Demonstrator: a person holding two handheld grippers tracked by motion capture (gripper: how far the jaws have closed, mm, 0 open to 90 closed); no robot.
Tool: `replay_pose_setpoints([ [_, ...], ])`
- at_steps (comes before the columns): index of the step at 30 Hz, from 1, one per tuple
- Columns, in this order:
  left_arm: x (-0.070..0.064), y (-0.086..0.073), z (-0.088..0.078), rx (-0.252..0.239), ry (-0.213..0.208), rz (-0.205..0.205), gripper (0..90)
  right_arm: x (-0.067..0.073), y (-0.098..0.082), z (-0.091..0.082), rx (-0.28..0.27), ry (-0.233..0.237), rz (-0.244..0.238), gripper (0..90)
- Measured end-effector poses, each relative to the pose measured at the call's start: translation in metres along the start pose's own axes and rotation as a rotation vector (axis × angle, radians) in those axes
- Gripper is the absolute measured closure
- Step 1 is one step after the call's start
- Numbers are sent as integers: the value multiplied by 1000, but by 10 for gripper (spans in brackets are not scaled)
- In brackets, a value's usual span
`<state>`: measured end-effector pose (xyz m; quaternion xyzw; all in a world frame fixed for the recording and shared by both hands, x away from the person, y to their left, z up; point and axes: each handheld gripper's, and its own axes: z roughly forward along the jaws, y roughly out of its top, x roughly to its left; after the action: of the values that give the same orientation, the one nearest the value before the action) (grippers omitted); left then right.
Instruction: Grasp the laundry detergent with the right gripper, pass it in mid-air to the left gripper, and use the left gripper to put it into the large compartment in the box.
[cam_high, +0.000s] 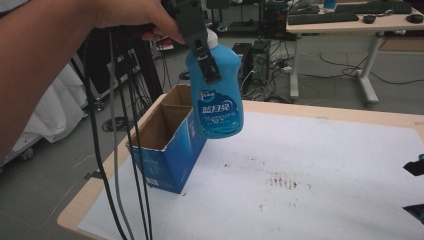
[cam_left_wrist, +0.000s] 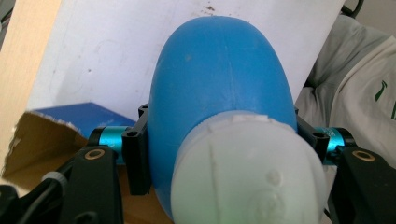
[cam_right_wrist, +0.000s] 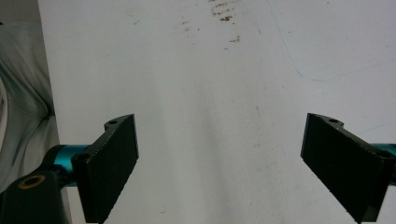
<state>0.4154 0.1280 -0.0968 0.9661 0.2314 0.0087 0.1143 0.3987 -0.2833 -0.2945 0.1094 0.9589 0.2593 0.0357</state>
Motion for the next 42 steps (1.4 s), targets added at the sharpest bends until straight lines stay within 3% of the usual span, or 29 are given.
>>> replay_pose_setpoints([
  [9,15,-34,-19,-28,14,-102,379,-2,-2,-1,-9,-10,2,107],
  [22,34,-82,-32,-25,71,-203,379,-8,-7,3,-11,-6,32,107],
  [25,39,-92,-30,-20,84,-226,379,-8,-8,5,-9,-2,39,107],
  [31,46,-106,-19,-5,116,-234,379,-8,-8,5,-8,-1,42,107],
  [42,58,-121,12,13,98,-252,379,-8,-7,10,14,7,47,107],
])
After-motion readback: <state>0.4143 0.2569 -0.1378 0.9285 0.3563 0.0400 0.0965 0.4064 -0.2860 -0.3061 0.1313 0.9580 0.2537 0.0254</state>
